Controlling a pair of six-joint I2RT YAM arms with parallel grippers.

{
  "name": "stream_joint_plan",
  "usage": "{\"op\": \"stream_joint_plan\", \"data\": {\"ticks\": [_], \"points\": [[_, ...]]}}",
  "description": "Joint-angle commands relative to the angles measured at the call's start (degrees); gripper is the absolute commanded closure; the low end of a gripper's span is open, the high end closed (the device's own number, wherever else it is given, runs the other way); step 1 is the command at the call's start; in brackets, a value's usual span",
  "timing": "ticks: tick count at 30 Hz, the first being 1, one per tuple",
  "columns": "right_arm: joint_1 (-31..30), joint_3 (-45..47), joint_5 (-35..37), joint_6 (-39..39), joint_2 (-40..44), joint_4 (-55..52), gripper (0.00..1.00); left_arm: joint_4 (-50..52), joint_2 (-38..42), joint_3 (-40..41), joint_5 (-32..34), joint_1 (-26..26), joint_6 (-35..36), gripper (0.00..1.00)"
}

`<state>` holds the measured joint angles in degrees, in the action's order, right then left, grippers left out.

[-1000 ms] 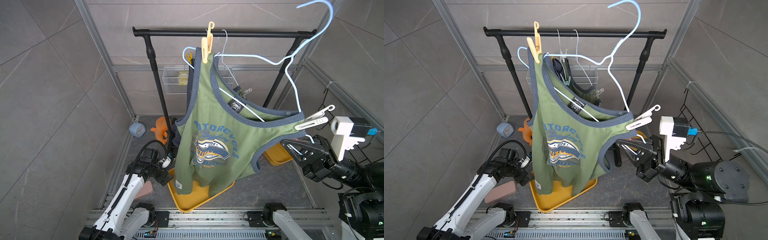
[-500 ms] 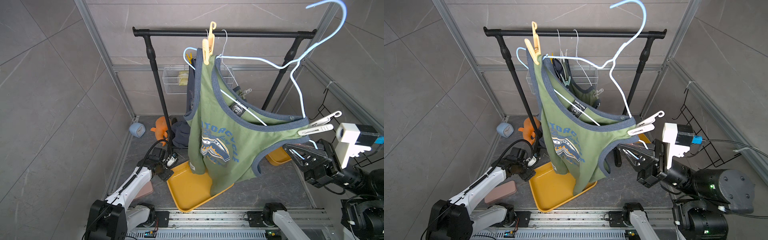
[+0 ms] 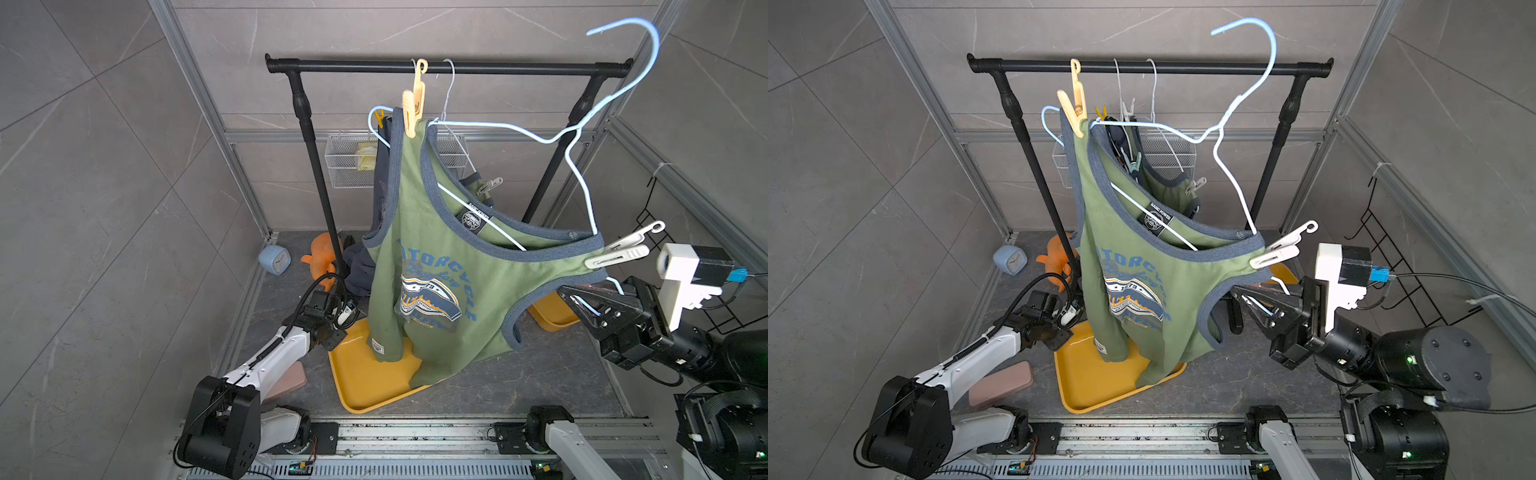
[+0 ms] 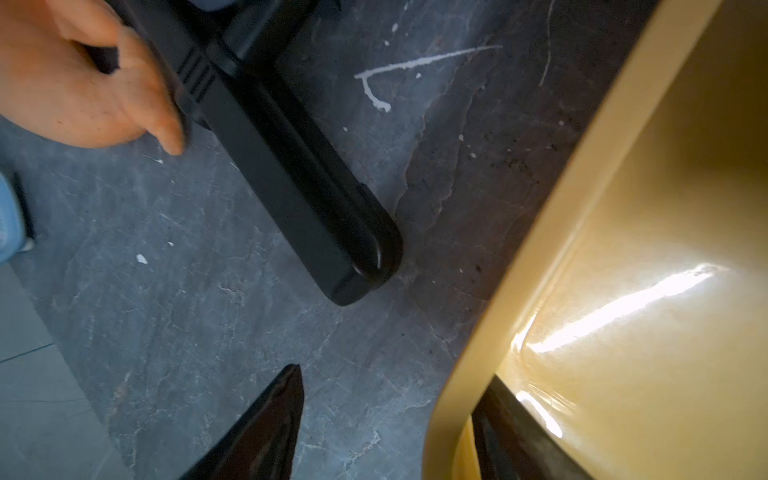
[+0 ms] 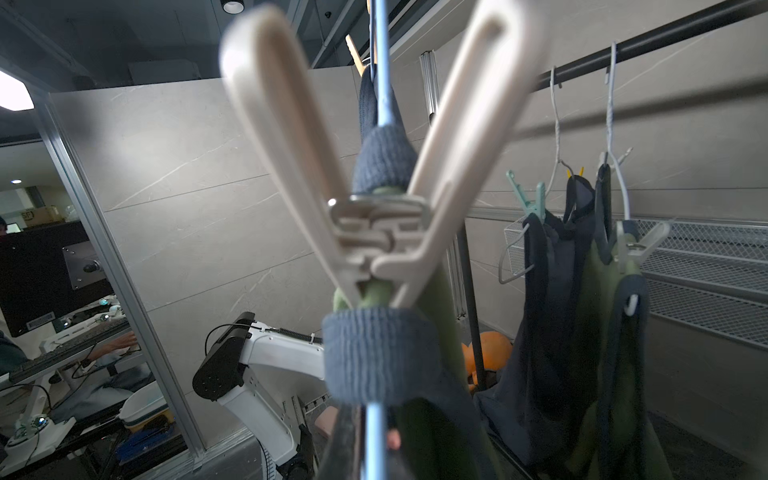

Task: Remove the clothespins securing tank tops to the hanger
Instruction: Adjust the storage box at the center of the board.

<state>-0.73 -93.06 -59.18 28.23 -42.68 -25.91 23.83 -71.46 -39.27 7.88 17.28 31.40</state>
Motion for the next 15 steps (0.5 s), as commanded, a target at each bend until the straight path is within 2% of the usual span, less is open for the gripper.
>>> {"op": "stream_joint_plan", "data": {"ticks": [1,3,6,8,11,15], "points": [[0.06,-1.24,0.84,-1.5,0.21,2.44,1.0,-3.89,1.44,-1.74,2.05,0.21,-0.76,0.29],[0.04,-1.14,0.82,-1.29,0.22,2.6,1.0,-3.21,2.55,-2.04,1.29,0.21,-0.54,0.26],[0.07,-0.66,0.47,-1.16,0.14,3.18,1.0,-0.58,5.54,-2.12,-0.58,0.21,0.86,0.09],[0.04,-0.26,0.2,-1.04,0.05,3.75,1.0,1.33,8.29,-2.28,-1.86,0.21,1.56,0.01],[0.07,-0.1,-0.77,-0.77,-0.28,4.52,1.0,6.88,12.78,-4.07,-4.14,0.21,3.6,0.0],[0.1,0.39,-3.91,1.02,-1.3,6.9,1.0,17.9,15.38,-10.36,-6.96,0.12,4.4,0.0]]}}
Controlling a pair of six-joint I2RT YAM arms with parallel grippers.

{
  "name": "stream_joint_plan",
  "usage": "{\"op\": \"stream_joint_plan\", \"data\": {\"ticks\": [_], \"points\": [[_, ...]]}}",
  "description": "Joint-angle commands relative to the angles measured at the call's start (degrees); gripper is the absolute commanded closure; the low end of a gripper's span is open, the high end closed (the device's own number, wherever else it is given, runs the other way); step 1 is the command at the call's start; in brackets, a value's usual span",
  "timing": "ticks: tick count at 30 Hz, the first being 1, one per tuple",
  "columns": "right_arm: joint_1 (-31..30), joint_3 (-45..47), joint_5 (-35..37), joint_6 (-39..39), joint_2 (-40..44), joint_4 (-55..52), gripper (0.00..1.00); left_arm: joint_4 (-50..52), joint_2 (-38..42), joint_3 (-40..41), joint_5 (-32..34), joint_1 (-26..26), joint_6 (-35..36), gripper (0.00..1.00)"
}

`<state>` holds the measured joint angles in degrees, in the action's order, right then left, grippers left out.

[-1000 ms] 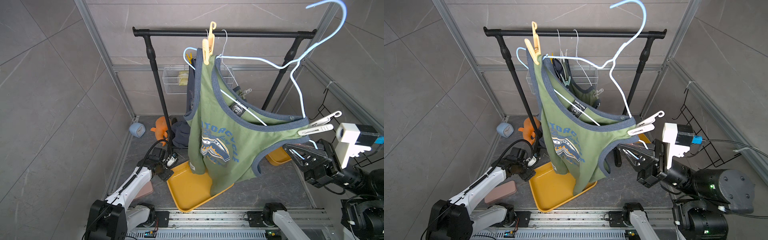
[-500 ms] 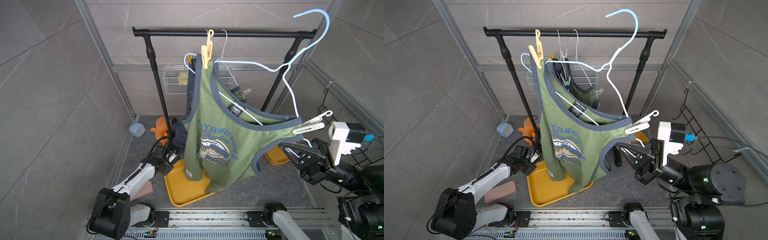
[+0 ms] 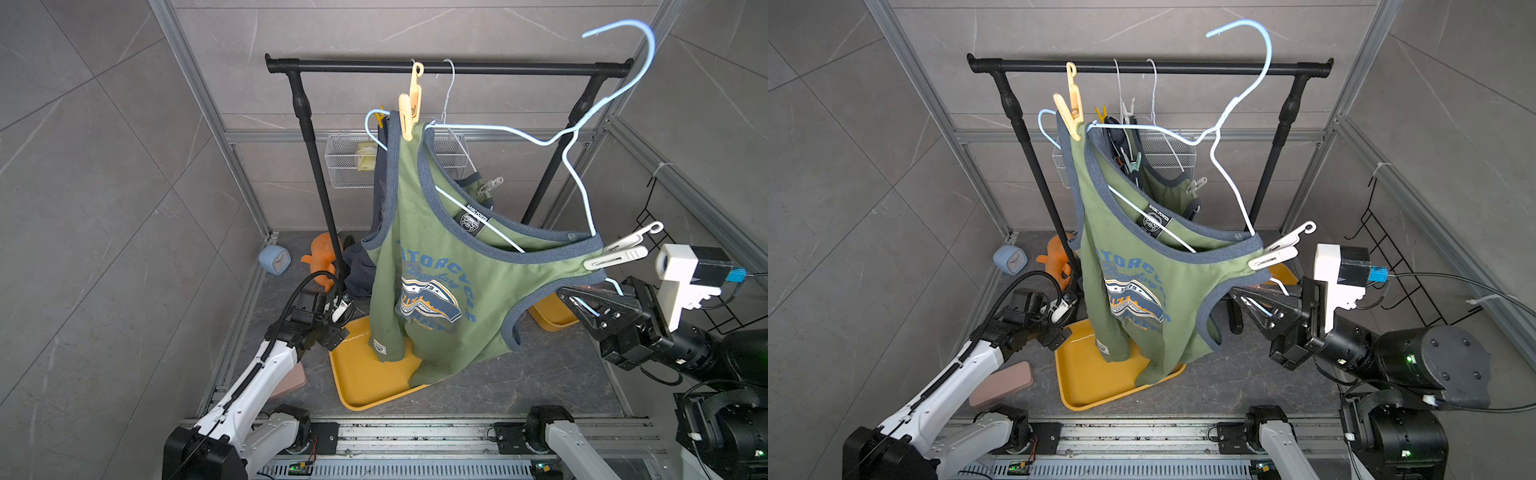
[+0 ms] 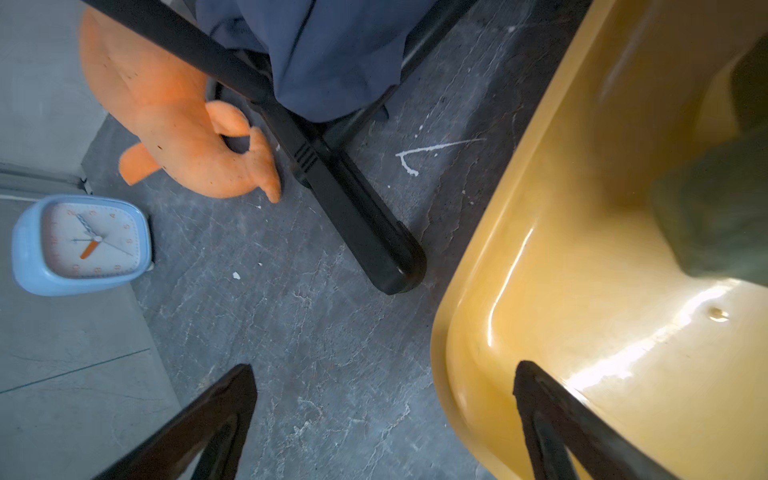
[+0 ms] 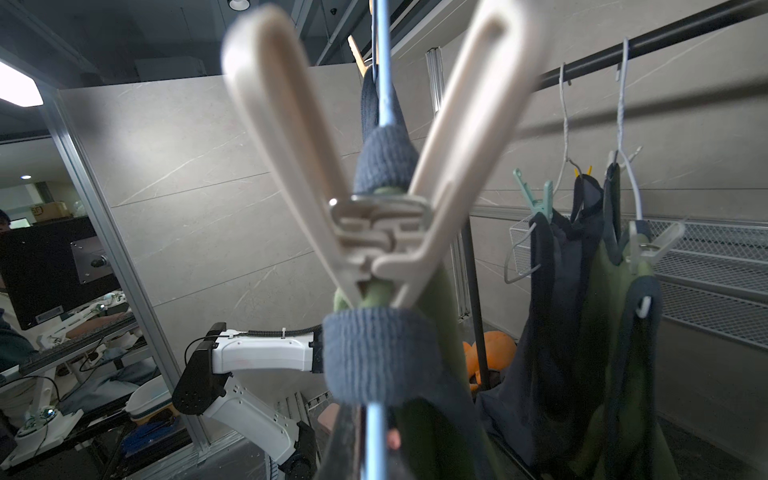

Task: Remove the clothespins securing tank tops to the hanger
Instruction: Adjust the storage box at the center of the board, then place the tank top into the storage box.

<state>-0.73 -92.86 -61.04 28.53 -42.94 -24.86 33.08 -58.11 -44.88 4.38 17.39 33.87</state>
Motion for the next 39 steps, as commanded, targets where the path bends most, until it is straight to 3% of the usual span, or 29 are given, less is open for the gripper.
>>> {"op": "stream_joint_plan", "data": {"ticks": [1,7,15,22,28,39], "points": [[0.05,0.05,-3.11,1.13,-1.56,6.12,1.0,11.85,2.59,-6.92,-4.62,0.02,1.42,0.0],[0.07,0.61,-8.37,3.65,-4.29,8.89,1.0,37.41,5.54,-25.77,-22.01,0.01,2.91,0.05],[-0.01,0.63,-10.43,0.43,-8.77,5.41,1.0,50.62,6.81,-45.15,-31.53,0.02,5.59,0.1],[-3.58,-1.13,-8.49,-10.02,-15.22,-6.6,1.0,49.6,3.0,-53.72,-37.37,-0.02,4.84,0.11],[-18.04,-5.86,5.32,-24.84,-21.35,-23.68,1.0,45.14,0.1,-61.25,-38.66,0.02,2.65,0.1],[-30.82,-2.69,18.09,-27.29,-22.58,-22.61,1.0,36.39,-4.6,-73.05,-34.01,0.02,-4.67,0.12]]}}
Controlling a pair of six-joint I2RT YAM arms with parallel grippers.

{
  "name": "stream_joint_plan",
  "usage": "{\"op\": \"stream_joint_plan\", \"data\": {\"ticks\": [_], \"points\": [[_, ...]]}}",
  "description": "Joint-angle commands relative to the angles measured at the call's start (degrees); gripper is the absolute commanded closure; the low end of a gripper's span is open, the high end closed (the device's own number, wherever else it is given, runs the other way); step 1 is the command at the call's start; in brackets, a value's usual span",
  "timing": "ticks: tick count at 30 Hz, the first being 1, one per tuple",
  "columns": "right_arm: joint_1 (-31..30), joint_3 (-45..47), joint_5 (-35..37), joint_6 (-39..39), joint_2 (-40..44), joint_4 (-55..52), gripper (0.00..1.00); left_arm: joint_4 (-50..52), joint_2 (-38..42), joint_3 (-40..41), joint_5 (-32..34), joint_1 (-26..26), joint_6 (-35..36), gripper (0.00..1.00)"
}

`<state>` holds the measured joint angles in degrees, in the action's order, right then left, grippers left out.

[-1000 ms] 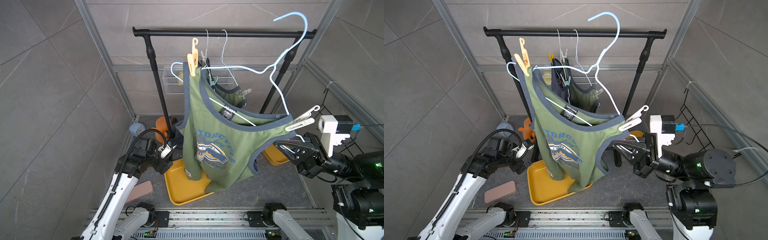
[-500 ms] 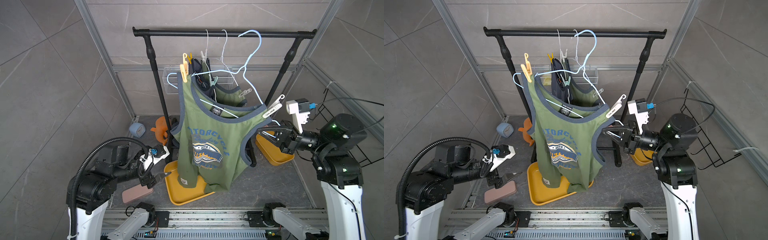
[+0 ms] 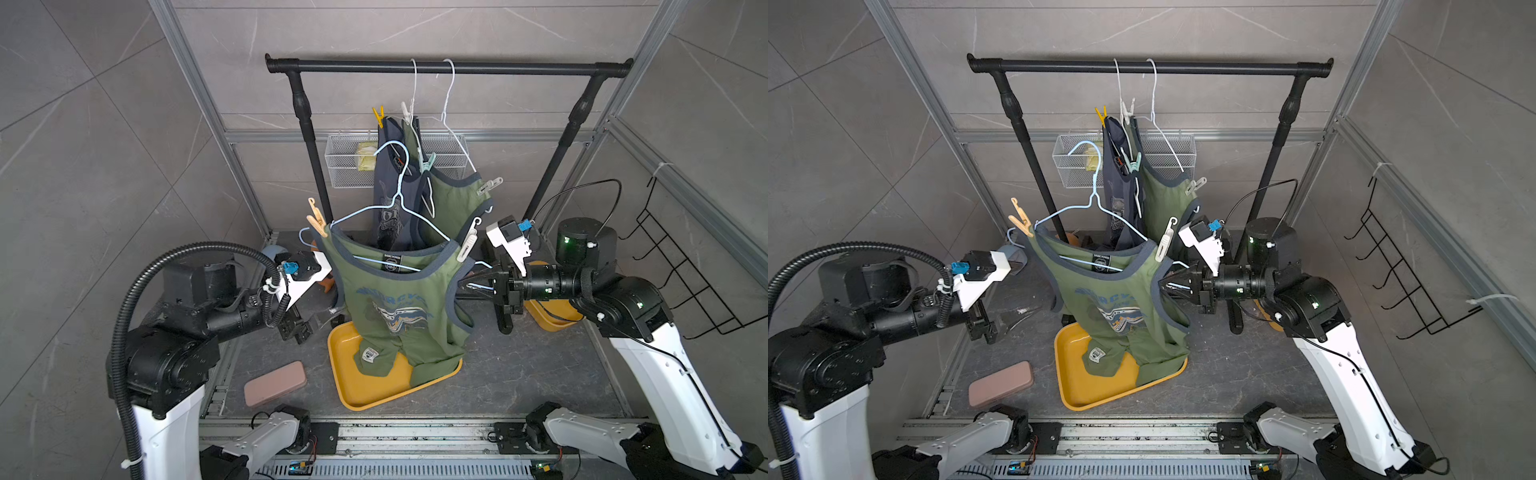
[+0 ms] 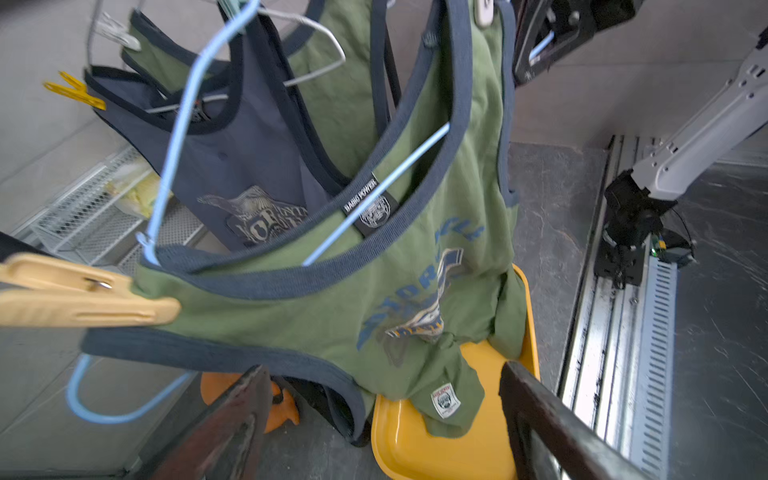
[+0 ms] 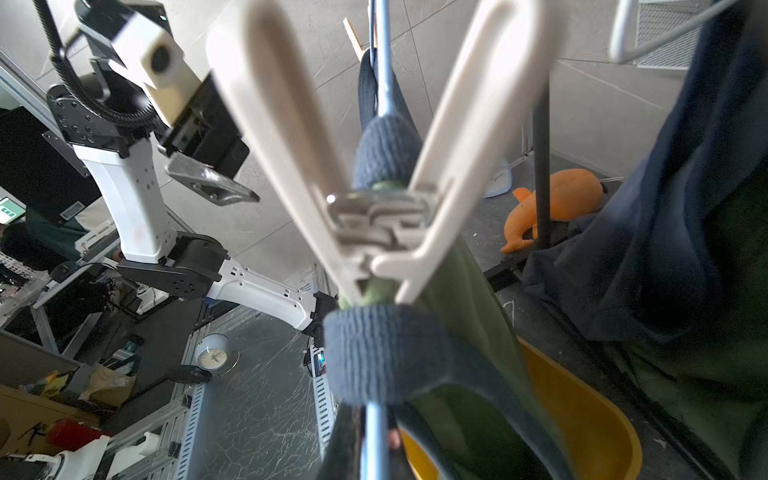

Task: Remove the clothespins securing tank tops to the hanger
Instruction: Place the tank top into the storage box.

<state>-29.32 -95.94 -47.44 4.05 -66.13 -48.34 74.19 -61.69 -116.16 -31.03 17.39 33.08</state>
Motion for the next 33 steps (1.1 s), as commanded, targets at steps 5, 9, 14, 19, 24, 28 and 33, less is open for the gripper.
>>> {"op": "stream_joint_plan", "data": {"ticks": [5,9,14,19,24,28,33], "points": [[-10.38,4.24,12.05,-3.51,2.38,2.5,1.0,-7.72,-3.68,-1.81,2.13,0.02,-5.56,0.07],[-15.45,7.49,15.73,-2.86,4.41,5.6,1.0,-8.48,-5.31,-1.31,2.02,0.01,-4.29,0.08],[-20.77,8.25,20.54,-3.7,3.97,6.95,1.0,-9.2,-6.86,1.28,2.48,0.02,-2.38,0.08],[-23.38,7.66,23.56,-4.87,2.34,6.96,1.0,-7.79,-6.31,3.98,0.31,0.02,-0.45,0.13],[-24.44,8.62,26.54,-4.94,2.05,9.09,1.0,-5.11,-5.1,6.11,-1.11,0.01,1.36,0.38],[-24.58,11.04,27.13,-4.42,2.85,11.74,1.0,-4.5,-4.58,7.78,-1.57,0.0,1.81,0.64],[-24.68,12.17,30.63,-4.76,2.07,11.49,1.0,-4.23,-5.23,8.18,-2.85,0.02,1.98,0.93]]}}
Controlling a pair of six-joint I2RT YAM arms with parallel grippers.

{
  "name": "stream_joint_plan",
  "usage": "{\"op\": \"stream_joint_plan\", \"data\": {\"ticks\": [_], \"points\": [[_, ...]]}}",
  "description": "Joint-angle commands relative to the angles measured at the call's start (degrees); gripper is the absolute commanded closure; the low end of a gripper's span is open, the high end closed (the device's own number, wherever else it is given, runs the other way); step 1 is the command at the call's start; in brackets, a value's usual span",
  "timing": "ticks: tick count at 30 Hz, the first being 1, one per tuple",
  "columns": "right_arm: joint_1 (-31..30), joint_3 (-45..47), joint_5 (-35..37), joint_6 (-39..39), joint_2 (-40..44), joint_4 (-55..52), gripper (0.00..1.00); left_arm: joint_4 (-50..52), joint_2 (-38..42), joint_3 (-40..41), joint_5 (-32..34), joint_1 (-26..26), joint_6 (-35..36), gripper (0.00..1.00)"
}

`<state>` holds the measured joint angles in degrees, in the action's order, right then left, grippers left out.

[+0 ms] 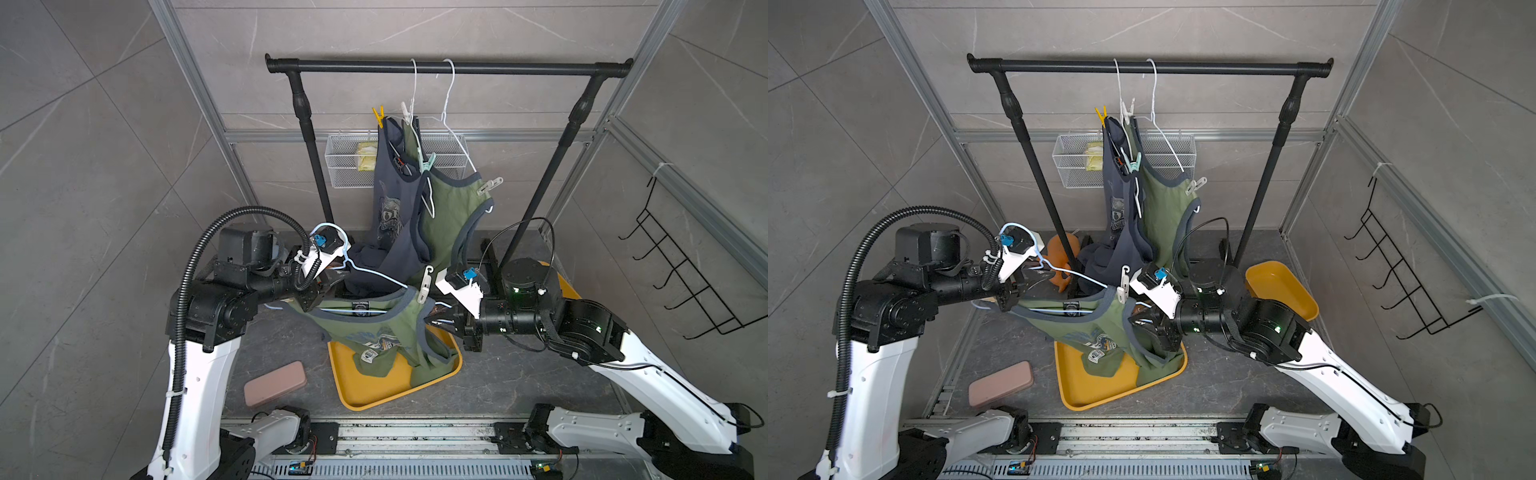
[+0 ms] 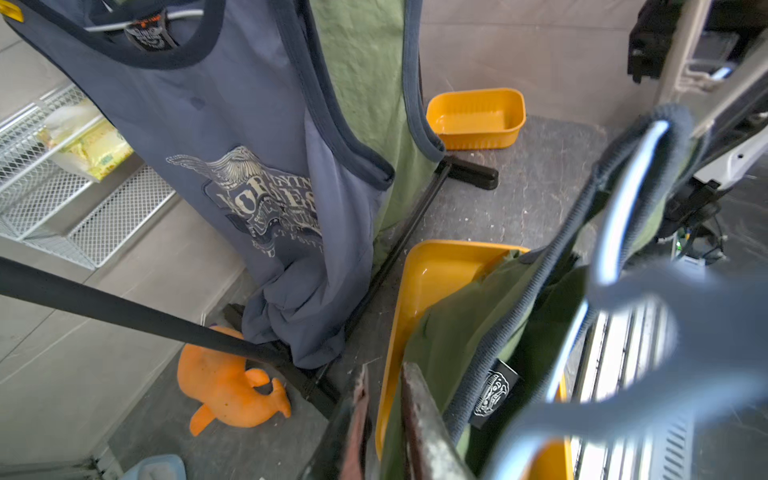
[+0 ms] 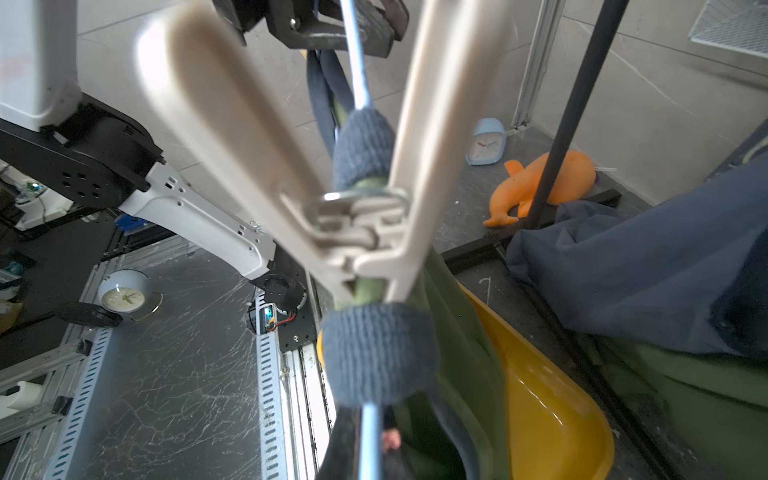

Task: Remove the clothespins securing tank tops to the hanger
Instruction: Place the tank top into the storage box.

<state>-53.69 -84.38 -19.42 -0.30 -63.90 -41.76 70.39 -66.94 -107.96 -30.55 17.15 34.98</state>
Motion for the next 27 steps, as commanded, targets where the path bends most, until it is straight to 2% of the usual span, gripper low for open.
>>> {"op": "stream_joint_plan", "data": {"ticks": [1,2,5,12,19,20,21,27], "points": [[-0.27,0.89,3.24,-0.42,-0.39,4.72,1.0,-0.43,-0.18,-0.05,-3.58,0.26,0.09,0.97],[-0.29,1.4,4.02,-0.46,-0.44,4.59,1.0,-0.51,-0.36,0.03,-3.89,0.25,0.08,1.0],[-0.26,3.43,5.95,-0.27,-0.05,5.23,0.98,-0.86,-0.89,0.38,-4.26,0.27,0.04,1.0],[-0.25,6.78,10.88,0.7,1.96,6.22,0.71,-3.97,-1.73,5.35,0.29,0.34,2.86,1.0],[-0.2,8.03,16.13,1.47,5.49,2.49,0.56,-4.79,-2.7,7.94,1.05,0.34,5.54,1.0],[-0.22,8.01,16.78,1.67,5.98,1.71,0.46,-4.74,-2.67,8.11,0.7,0.34,5.76,1.0],[-0.21,7.83,17.02,1.74,6.52,1.08,0.44,-4.71,-2.63,8.12,0.53,0.34,5.95,1.0],[-0.19,8.33,15.96,2.06,10.93,-0.86,0.42,-0.29,-3.06,8.37,-3.03,0.34,9.33,1.0]]}}
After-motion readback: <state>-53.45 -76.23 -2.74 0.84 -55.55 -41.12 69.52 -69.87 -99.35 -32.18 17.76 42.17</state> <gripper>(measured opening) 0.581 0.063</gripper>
